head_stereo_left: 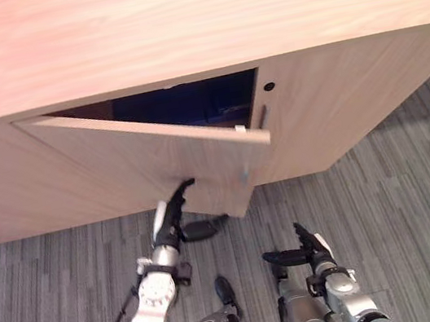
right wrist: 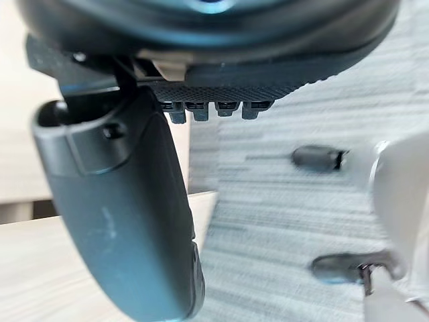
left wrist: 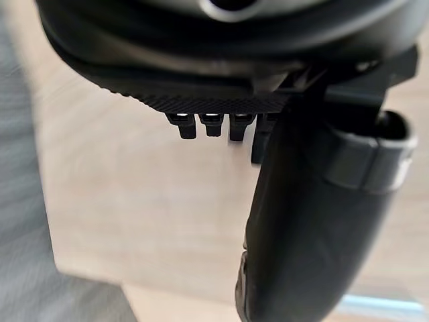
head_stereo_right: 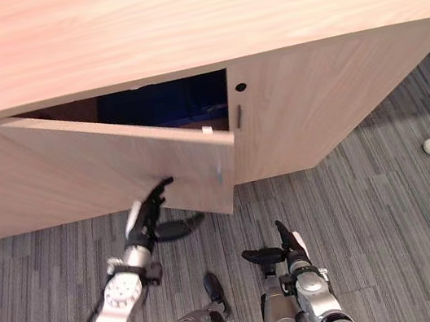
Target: Walk over to the cabinet, pick up the folder, carry it to the office cabinet, place the folder inside the office cabinet, then close the office cabinet door
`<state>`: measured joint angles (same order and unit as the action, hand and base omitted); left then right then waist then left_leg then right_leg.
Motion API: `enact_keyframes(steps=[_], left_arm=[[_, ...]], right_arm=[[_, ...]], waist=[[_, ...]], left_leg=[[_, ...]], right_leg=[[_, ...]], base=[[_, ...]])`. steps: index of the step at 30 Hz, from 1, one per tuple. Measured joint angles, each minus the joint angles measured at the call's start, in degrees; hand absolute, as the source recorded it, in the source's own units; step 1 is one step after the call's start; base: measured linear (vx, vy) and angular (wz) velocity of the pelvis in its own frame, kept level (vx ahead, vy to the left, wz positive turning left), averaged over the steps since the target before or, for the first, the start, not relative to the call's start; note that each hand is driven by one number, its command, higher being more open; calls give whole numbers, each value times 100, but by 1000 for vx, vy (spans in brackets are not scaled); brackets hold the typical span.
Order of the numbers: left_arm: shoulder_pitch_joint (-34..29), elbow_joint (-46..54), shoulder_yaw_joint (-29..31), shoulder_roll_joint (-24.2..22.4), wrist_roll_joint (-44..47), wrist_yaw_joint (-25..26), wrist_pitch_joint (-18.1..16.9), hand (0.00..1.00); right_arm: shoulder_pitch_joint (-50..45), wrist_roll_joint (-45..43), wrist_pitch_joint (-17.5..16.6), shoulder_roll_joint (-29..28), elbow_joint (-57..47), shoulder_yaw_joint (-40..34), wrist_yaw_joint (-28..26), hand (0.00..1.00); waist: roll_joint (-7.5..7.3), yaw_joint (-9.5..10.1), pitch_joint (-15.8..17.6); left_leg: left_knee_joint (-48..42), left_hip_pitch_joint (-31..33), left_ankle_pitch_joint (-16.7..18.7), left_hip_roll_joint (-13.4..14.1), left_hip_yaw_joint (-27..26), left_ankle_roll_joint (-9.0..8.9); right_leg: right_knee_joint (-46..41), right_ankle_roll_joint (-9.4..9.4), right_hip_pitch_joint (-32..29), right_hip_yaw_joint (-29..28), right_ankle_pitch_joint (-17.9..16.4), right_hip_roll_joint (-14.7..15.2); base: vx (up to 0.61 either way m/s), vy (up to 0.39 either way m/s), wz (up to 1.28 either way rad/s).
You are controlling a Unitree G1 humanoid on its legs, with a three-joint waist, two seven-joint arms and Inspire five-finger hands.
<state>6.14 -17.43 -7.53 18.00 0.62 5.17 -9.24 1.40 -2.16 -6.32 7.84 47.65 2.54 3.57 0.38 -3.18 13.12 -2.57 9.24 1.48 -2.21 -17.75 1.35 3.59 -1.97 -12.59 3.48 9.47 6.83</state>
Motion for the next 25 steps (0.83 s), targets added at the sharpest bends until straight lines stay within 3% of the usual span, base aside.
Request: enact_keyframes(steps=[5,9,14,20,25], left_arm=[[839,-1118,272,392,-75,220,23,100],[823,-1224,261,316,-64,197,26,100],[-39,-893,414,-133,107,154,-8,100],[-1823,-780,545,-805,806,-273,8,100],[-2276,-1487,1025,-993,935,-528,25,100]], right_arm=[[-62,-1,0,188,-75,-100,-84,100],[-92,-23,1,240,-136,-241,-99,100],[-224,-44,37,175,-137,-435,-100,100],[-464,-39,128,110,-369,-919,51,100],[-434,9,128,146,-371,-1242,151,100]], waist=[[123,-64,-60],[149,-83,-74],[150,-70,-81],[155,93,-242],[161,130,-441]], left_leg=[[102,-201,-2,129,322,2],[184,-345,-12,121,340,12],[249,-473,-45,87,348,33],[357,-607,-66,128,351,-7],[413,-742,-61,149,370,-28]], right_leg=[[121,11,199,109,27,-96],[123,11,303,130,26,-92],[127,0,408,165,15,-72],[128,-99,484,166,-57,-119],[130,-123,603,182,-101,-145]], base=[[92,-75,-7],[-18,-13,-1],[-55,10,1],[-10,-7,-1],[0,0,0]])
